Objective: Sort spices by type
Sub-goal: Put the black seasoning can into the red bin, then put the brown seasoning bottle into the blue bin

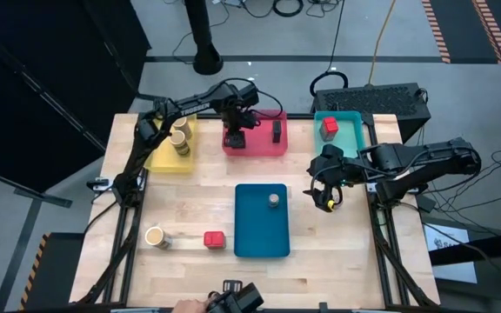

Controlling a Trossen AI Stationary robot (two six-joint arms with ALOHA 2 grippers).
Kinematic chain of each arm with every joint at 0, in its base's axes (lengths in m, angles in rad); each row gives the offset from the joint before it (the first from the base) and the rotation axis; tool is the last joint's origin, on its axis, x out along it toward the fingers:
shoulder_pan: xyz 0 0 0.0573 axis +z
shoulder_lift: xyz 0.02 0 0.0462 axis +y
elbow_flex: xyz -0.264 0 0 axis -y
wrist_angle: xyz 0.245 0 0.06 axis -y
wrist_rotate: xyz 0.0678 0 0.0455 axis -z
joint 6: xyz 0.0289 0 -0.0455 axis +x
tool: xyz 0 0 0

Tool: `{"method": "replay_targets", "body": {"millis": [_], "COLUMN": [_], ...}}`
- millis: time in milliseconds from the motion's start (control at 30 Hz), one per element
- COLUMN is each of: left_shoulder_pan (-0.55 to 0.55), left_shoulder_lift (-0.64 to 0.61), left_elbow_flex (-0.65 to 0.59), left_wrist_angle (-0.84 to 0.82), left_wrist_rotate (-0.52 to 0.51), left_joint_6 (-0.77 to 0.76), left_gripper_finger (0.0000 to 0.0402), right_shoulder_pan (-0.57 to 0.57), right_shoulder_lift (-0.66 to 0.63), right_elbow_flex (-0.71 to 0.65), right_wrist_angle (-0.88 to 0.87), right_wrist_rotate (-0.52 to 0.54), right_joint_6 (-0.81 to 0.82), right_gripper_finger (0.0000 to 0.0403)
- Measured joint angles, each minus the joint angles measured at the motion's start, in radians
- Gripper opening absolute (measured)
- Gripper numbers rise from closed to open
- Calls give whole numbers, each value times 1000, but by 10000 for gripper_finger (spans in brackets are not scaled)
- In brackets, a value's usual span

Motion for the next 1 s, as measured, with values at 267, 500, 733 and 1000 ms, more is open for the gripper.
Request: {"method": "replay_targets", "body": {"millis": [267, 500, 733, 1000], "left_shoulder_pan": [0, -5, -12, -45], "left_shoulder_lift": [0, -3, -81, -287], "left_elbow_flex": [0, 0, 53, 74], "left_wrist_angle": [10, 27, 6, -6], "left_wrist_rotate": [-1, -26, -124, 75], "left_joint_6": [-1, 7, 9, -150], "left_gripper_finger": [198, 221, 222, 218], "right_shoulder_pan": [0, 0, 0, 0], "right_shoulder_lift": [0, 0, 0, 0], "right_elbow_flex": [0, 0, 0, 0], "right_wrist_angle": [0, 0, 0, -36], "right_wrist_rotate": [0, 0, 0, 132], "right_joint_6": [0, -3, -3, 87], "right_gripper_finger": [306, 306, 306, 306]}}
